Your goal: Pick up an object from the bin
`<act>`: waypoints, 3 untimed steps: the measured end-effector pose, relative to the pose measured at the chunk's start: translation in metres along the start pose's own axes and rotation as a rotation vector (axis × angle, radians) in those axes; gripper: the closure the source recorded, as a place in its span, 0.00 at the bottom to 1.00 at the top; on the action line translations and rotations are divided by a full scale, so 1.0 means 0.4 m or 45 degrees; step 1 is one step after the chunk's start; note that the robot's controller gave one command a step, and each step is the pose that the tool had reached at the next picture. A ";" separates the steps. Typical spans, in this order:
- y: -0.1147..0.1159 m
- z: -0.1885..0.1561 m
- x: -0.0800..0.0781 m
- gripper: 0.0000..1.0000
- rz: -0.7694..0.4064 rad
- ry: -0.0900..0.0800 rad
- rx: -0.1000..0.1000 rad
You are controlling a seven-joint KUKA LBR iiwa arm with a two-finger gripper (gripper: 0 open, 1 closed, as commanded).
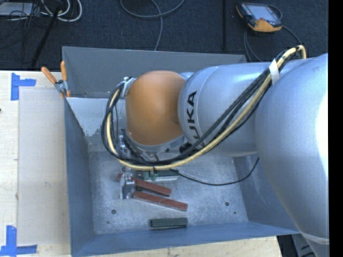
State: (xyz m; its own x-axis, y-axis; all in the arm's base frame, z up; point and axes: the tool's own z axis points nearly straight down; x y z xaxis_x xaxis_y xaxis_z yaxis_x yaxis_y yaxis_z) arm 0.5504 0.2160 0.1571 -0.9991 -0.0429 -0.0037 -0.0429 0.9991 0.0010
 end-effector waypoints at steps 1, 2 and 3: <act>-0.104 0.165 0.061 0.00 -0.122 0.007 0.002; -0.155 0.207 0.000 1.00 -0.279 -0.006 -0.005; -0.154 0.207 0.000 1.00 -0.278 -0.006 -0.005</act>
Offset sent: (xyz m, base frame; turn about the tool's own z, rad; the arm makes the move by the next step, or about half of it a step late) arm 0.0000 -0.0636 -0.0871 -0.2219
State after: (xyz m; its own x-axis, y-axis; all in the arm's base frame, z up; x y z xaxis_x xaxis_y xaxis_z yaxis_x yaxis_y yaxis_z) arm 0.5535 0.1543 0.0744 -0.9660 -0.2584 -0.0089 -0.2585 0.9660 0.0035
